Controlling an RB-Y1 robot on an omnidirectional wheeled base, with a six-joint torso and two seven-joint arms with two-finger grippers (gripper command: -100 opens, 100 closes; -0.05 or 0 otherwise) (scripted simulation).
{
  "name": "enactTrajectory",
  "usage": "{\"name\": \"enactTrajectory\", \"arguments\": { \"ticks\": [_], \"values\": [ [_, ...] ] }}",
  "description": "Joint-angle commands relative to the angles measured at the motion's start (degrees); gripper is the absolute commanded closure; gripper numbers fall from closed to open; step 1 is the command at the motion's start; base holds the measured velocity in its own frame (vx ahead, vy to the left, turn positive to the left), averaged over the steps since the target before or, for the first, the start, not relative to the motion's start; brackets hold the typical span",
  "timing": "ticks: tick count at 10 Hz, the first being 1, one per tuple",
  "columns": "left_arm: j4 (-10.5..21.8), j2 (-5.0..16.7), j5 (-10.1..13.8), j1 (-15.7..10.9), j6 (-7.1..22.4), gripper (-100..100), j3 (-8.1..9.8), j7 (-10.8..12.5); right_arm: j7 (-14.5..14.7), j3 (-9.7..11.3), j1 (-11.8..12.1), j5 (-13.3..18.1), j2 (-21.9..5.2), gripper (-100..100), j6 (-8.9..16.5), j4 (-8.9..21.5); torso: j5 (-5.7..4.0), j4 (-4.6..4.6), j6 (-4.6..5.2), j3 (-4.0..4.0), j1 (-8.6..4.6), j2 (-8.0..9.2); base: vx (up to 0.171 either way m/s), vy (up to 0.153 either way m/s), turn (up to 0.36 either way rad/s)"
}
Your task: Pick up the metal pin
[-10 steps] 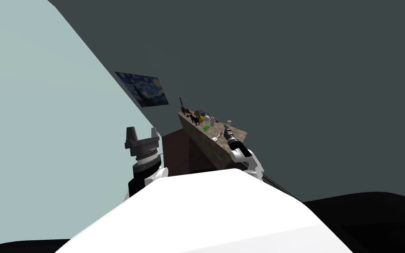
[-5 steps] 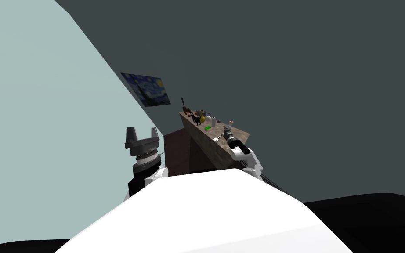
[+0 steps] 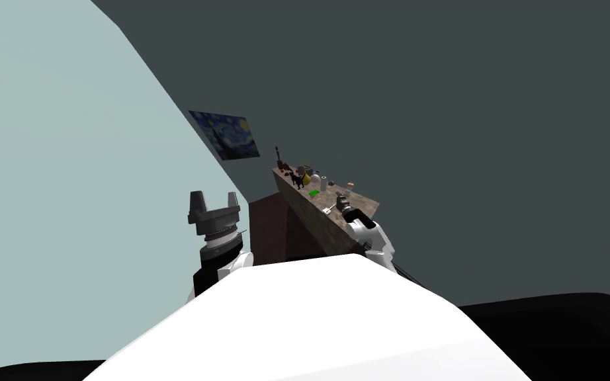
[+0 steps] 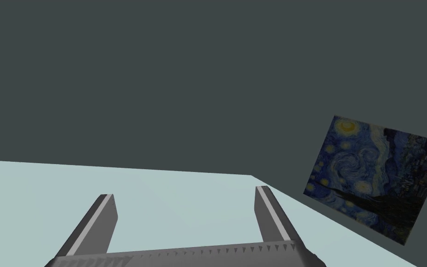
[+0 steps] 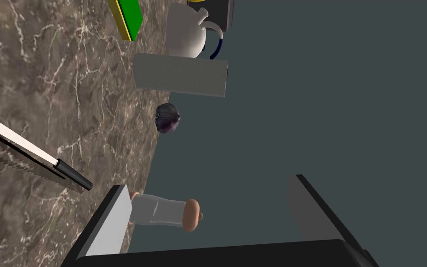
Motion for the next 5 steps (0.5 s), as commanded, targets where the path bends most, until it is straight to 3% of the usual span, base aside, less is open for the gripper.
{"name": "enactTrajectory", "arguments": {
  "ticks": [1, 5],
  "values": [
    [0.00, 0.00, 0.00, 0.00, 0.00, 0, 0.00, 0.00, -0.09, -0.15, -0.52, -0.16, 0.11, -100, 2.86, 0.10, 0.00, 0.00, 0.00, 0.00, 0.00, 0.00, 0.012, -0.009, 0.060],
    [0.00, 0.00, 0.00, 0.00, 0.00, 0, 0.00, 0.00, -0.27, -0.59, -1.49, -0.77, -0.01, -100, 7.64, 0.55, 0.00, 0.00, 0.02, 0.00, -0.01, 0.00, 0.008, -0.006, 0.038]
  ]
}}
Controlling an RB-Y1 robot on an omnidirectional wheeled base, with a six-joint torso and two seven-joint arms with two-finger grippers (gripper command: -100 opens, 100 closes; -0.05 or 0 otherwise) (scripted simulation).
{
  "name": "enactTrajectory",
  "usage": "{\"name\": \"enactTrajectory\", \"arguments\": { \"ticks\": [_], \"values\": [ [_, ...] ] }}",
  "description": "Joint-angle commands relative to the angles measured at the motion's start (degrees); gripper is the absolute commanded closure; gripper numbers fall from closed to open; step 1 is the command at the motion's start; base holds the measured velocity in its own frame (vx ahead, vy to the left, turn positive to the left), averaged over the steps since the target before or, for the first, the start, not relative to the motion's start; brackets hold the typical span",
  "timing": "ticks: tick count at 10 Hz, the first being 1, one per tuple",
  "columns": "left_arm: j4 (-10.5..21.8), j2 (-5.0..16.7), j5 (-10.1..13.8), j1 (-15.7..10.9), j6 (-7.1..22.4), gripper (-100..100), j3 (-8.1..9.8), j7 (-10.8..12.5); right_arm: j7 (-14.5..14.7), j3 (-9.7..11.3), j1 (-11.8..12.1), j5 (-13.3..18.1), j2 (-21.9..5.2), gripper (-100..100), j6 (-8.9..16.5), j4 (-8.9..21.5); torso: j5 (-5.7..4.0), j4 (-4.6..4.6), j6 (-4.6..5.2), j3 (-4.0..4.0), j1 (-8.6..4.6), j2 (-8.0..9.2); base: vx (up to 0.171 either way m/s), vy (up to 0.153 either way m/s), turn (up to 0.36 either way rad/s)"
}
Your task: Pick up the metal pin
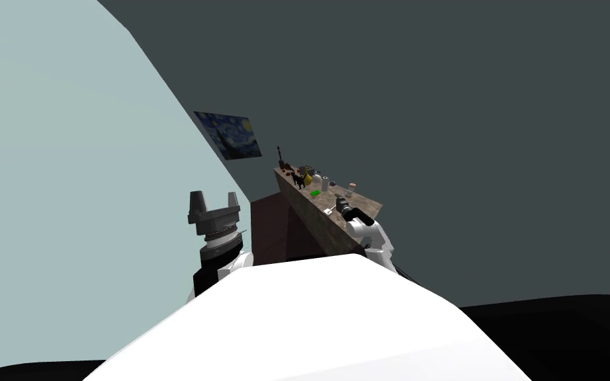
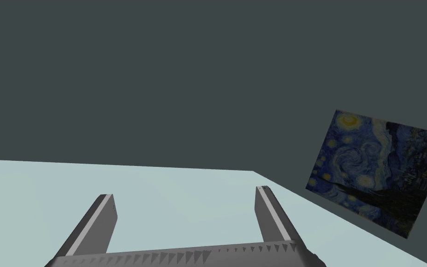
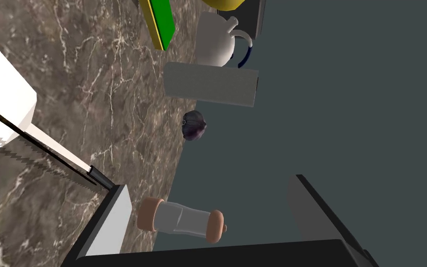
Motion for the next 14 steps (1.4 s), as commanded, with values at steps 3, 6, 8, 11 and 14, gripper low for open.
{"name": "enactTrajectory", "arguments": {
  "ticks": [3, 6, 8, 11, 14],
  "values": [
    [0.00, 0.00, 0.00, 0.00, 0.00, 0, 0.00, 0.00, -0.18, -0.42, -1.10, -0.51, -0.05, -100, 4.87, 0.46, 0.00, 0.00, 0.00, -0.01, 0.00, -0.02, 0.008, -0.005, 0.053],
    [0.00, 0.00, 0.00, 0.00, 0.00, 0, 0.00, 0.00, -0.56, -1.29, -3.02, -1.71, -0.46, -100, 10.45, 1.44, 0.00, 0.00, 0.00, -0.01, -0.01, -0.01, 0.011, -0.008, 0.086],
    [0.00, 0.00, 0.00, 0.00, 0.00, 0, 0.00, 0.00, -0.56, -1.29, -3.02, -1.71, -0.46, -100, 12.93, 1.44, 0.00, -0.01, 0.00, -0.02, -0.01, -0.03, 0.009, -0.007, 0.025],
    [0.00, 0.00, 0.00, 0.00, 0.00, 0, 0.00, 0.00, -0.91, -2.13, -4.88, -2.86, -0.99, -100, 18.19, 2.44, 0.00, 0.00, 0.00, 0.00, 0.00, -0.01, 0.010, -0.007, 0.082],
    [0.00, 0.00, 0.00, 0.00, 0.00, 0, 0.00, 0.00, -1.09, -2.53, -5.78, -3.41, -1.30, -100, 22.68, 2.94, 0.00, 0.00, 0.01, 0.00, 0.00, 0.00, 0.007, -0.007, 0.043]
  ]
}}
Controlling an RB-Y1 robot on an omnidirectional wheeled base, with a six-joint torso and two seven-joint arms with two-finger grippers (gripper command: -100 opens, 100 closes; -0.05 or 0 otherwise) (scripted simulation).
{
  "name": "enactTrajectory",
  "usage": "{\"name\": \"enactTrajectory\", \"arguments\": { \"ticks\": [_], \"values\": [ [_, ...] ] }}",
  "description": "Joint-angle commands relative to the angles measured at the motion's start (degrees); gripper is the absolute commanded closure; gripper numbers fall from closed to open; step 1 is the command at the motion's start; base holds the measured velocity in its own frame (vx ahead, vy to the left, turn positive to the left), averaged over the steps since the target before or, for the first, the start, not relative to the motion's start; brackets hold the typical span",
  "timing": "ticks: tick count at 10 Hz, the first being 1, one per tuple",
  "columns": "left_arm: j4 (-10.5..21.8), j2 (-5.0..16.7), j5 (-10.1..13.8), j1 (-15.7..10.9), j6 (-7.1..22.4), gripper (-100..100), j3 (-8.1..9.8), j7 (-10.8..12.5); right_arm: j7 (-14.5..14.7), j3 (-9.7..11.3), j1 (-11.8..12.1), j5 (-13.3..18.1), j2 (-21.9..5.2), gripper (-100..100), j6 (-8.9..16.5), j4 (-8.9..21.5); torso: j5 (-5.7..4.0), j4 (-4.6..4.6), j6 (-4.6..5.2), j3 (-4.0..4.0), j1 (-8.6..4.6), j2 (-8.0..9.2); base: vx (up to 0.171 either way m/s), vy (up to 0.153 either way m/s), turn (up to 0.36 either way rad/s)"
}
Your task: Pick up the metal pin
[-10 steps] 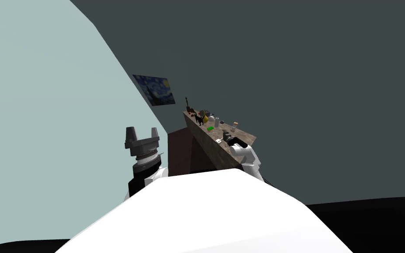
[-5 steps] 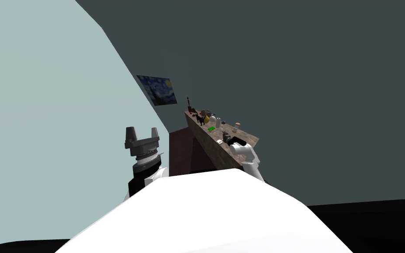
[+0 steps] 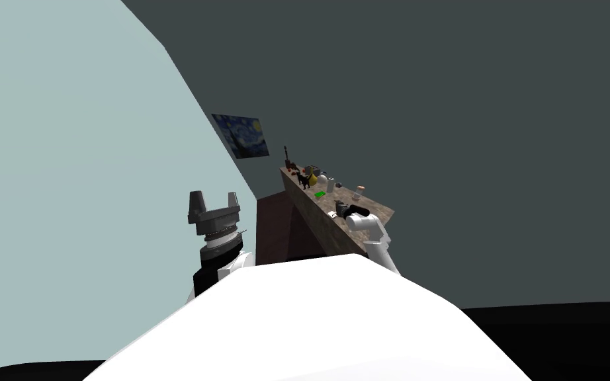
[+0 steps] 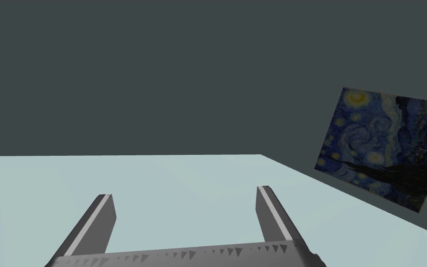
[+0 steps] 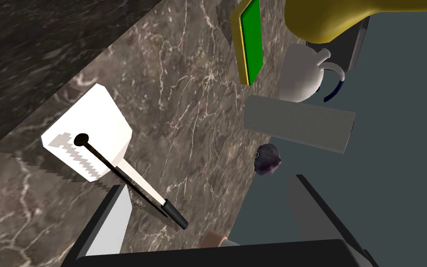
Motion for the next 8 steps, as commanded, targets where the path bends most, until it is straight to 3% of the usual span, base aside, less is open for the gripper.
{"name": "enactTrajectory", "arguments": {
  "ticks": [1, 8],
  "values": [
    [0.00, 0.00, 0.00, 0.00, 0.00, 0, 0.00, 0.00, -0.13, -0.15, -0.46, -0.17, -0.08, -100, 2.86, 0.16, 0.00, 0.00, 0.00, 0.00, 0.00, 0.00, 0.009, -0.008, 0.065],
    [0.00, 0.00, 0.00, 0.00, 0.00, 0, 0.00, 0.00, -0.61, -1.26, -2.93, -1.69, -1.09, -100, 13.41, 1.62, 0.00, 0.00, 0.01, -0.01, 0.00, -0.01, 0.008, -0.007, 0.059]
  ]
}}
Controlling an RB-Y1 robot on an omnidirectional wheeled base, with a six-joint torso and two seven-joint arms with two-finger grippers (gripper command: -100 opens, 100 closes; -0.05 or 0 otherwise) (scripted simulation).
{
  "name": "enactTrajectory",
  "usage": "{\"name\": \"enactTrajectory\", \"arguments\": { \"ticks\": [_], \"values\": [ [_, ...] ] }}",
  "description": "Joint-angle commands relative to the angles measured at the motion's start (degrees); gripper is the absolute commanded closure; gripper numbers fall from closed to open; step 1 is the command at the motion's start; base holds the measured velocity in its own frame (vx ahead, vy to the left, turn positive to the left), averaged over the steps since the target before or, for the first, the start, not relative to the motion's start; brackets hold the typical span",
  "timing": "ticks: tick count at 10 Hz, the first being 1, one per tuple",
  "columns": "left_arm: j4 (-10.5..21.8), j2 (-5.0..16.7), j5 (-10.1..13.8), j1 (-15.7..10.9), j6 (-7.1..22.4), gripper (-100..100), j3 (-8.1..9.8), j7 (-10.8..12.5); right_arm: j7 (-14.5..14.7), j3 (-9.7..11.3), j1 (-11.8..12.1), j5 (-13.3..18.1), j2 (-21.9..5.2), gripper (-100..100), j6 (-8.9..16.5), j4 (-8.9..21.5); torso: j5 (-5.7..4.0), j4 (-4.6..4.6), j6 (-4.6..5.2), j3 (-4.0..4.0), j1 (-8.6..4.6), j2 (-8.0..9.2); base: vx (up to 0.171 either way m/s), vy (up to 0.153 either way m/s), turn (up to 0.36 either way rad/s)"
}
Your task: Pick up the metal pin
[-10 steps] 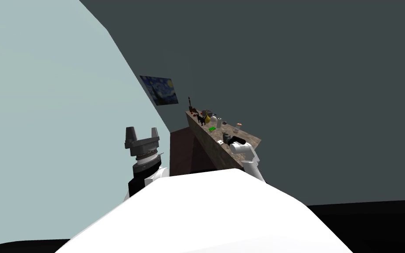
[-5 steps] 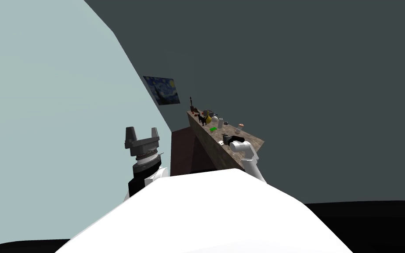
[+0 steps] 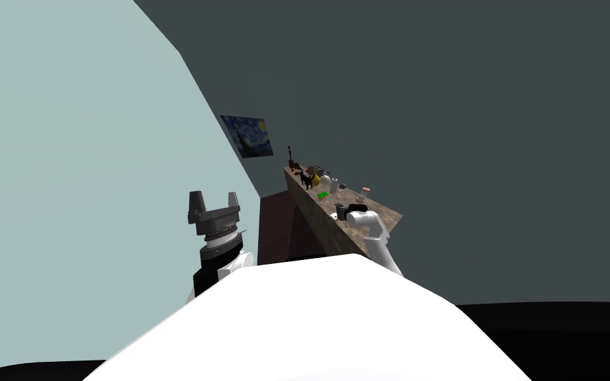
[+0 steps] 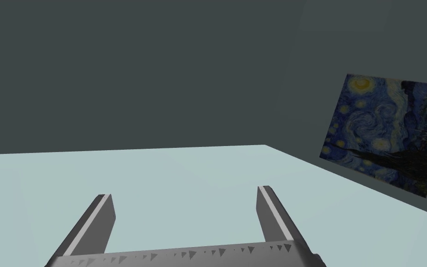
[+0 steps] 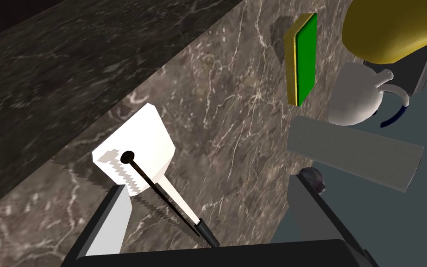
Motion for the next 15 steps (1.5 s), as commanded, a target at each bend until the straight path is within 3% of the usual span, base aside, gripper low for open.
{"name": "enactTrajectory", "arguments": {
  "ticks": [1, 12, 14, 15],
  "values": [
    [0.00, 0.00, 0.00, 0.00, 0.00, 0, 0.00, 0.00, -0.19, -0.31, -0.76, -0.43, -0.34, -100, 2.86, 0.44, 0.00, 0.00, 0.00, 0.00, 0.00, 0.00, 0.011, -0.008, 0.073],
    [0.00, 0.00, 0.00, 0.00, 0.00, 0, 0.00, 0.00, -0.89, -1.82, -4.05, -2.64, -2.46, -100, 19.08, 3.00, 0.00, 0.00, 0.00, 0.01, 0.02, 0.01, 0.008, -0.007, 0.055],
    [0.00, 0.00, 0.00, 0.00, 0.00, 0, 0.00, 0.00, -0.96, -1.93, -4.24, -2.88, -2.70, -100, 20.75, 3.44, 0.00, 0.00, 0.01, 0.00, 0.01, 0.01, 0.006, -0.007, 0.029],
    [0.00, 0.00, 0.00, 0.00, 0.00, 0, 0.00, 0.00, -0.88, -1.85, -4.08, -2.76, -2.59, -100, 19.92, 3.44, 0.00, 0.00, 0.01, 0.01, 0.01, 0.01, 0.000, 0.000, 0.000]
  ]
}}
